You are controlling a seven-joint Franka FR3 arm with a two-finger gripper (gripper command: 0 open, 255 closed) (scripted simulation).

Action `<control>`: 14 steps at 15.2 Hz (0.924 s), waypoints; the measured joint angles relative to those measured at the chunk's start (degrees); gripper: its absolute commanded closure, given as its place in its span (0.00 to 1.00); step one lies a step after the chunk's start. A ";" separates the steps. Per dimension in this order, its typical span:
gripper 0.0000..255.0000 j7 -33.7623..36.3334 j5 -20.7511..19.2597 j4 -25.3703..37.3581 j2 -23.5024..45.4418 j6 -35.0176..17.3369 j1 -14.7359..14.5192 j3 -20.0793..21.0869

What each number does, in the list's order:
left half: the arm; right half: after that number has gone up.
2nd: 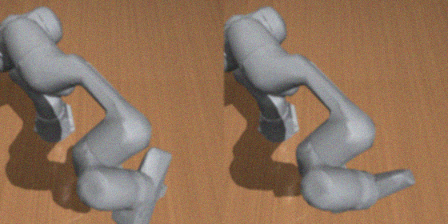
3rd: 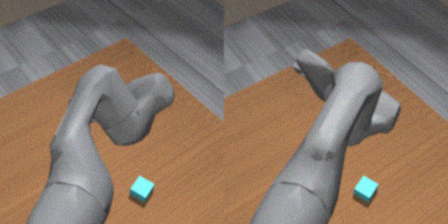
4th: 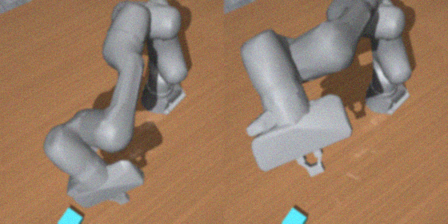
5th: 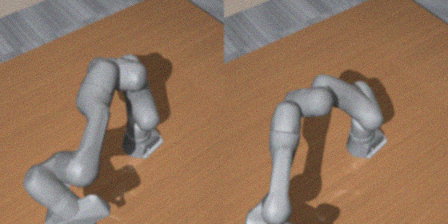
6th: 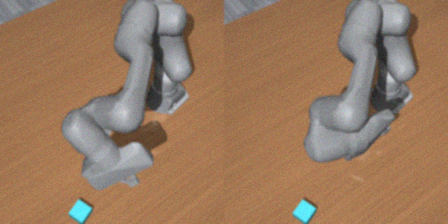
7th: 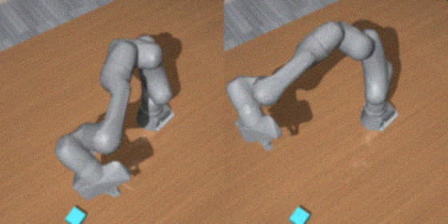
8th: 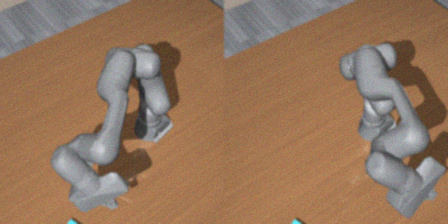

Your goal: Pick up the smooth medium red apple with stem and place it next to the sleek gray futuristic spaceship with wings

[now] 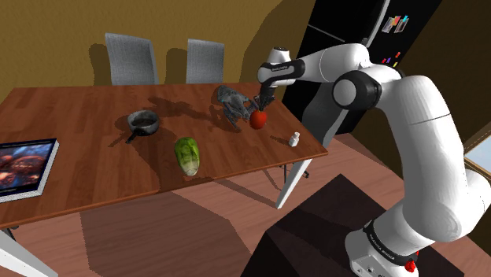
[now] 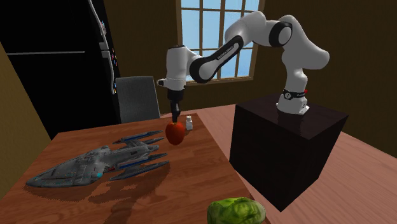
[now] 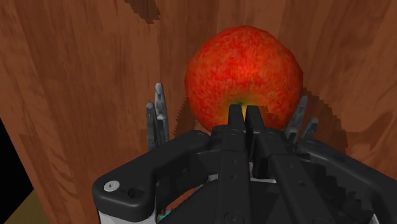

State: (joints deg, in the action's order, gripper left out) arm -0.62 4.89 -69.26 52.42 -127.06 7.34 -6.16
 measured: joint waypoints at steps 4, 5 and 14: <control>1.00 0.03 0.10 -0.02 1.64 -1.66 0.00 0.11; 1.00 -0.04 0.14 0.41 2.31 -1.91 0.11 0.15; 1.00 -0.04 0.31 1.33 5.73 -4.41 0.24 0.36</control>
State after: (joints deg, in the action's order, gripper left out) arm -0.66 5.20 -67.93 58.15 -131.47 7.57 -5.80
